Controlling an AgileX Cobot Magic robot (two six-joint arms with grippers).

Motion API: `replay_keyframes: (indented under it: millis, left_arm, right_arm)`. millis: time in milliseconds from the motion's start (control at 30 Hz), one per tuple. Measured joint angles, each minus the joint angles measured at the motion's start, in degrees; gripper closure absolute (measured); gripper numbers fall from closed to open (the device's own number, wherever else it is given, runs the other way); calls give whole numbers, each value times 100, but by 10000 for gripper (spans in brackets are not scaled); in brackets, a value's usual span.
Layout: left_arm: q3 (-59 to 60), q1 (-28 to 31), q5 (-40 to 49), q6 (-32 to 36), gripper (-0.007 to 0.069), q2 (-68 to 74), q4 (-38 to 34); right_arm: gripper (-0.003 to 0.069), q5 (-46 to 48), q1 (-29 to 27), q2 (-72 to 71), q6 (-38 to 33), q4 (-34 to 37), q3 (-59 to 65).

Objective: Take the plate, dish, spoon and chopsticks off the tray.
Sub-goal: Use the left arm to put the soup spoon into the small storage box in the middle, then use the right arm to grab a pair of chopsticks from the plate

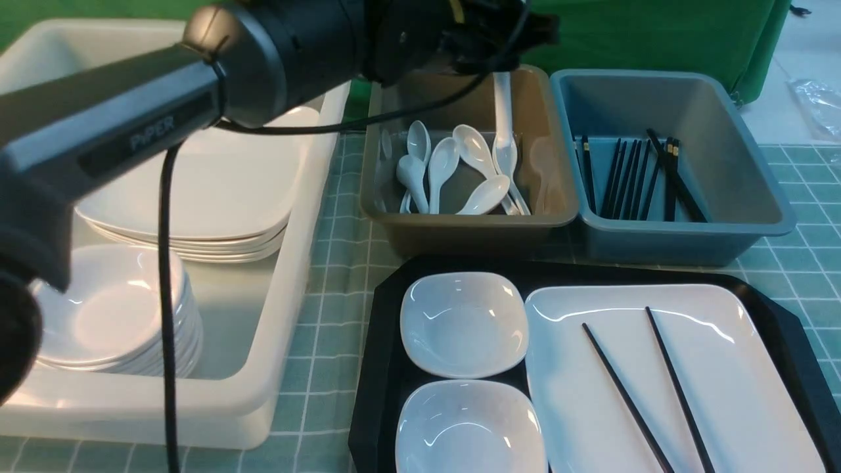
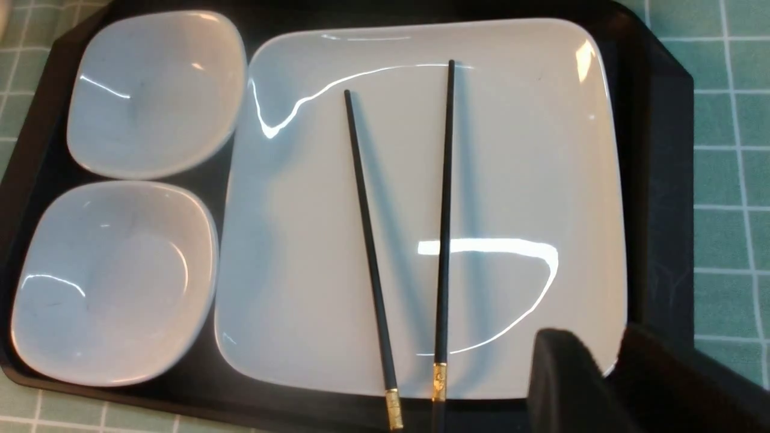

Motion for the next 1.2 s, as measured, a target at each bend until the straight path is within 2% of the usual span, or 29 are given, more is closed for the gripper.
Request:
replay_keyframes:
  millis: [133, 267, 600, 733, 833, 933, 1067, 1200]
  left_arm:
    - [0, 288, -192, 0, 363, 408, 0]
    - [0, 457, -2, -37, 364, 647, -6]
    - [0, 483, 1284, 56, 247, 325, 7]
    - [0, 483, 1793, 371, 235, -34, 23]
    - [0, 483, 2269, 485, 243, -264, 23]
    - [0, 483, 3210, 780, 347, -615, 73]
    - [16, 483, 4130, 1144, 557, -1031, 174]
    - [424, 483, 4266, 1247, 611, -1550, 205]
  right_arm:
    - [477, -7, 0, 0, -5, 0, 0]
    - [445, -108, 0, 0, -18, 0, 0]
    - [120, 87, 0, 662, -156, 0, -332]
    - [58, 248, 0, 1290, -408, 0, -450]
    - [54, 269, 0, 1721, -496, 0, -456]
    - [53, 286, 30, 2380, -502, 0, -456]
    - [53, 171, 344, 3115, -513, 0, -456]
    - [53, -332, 796, 3698, -499, -34, -456]
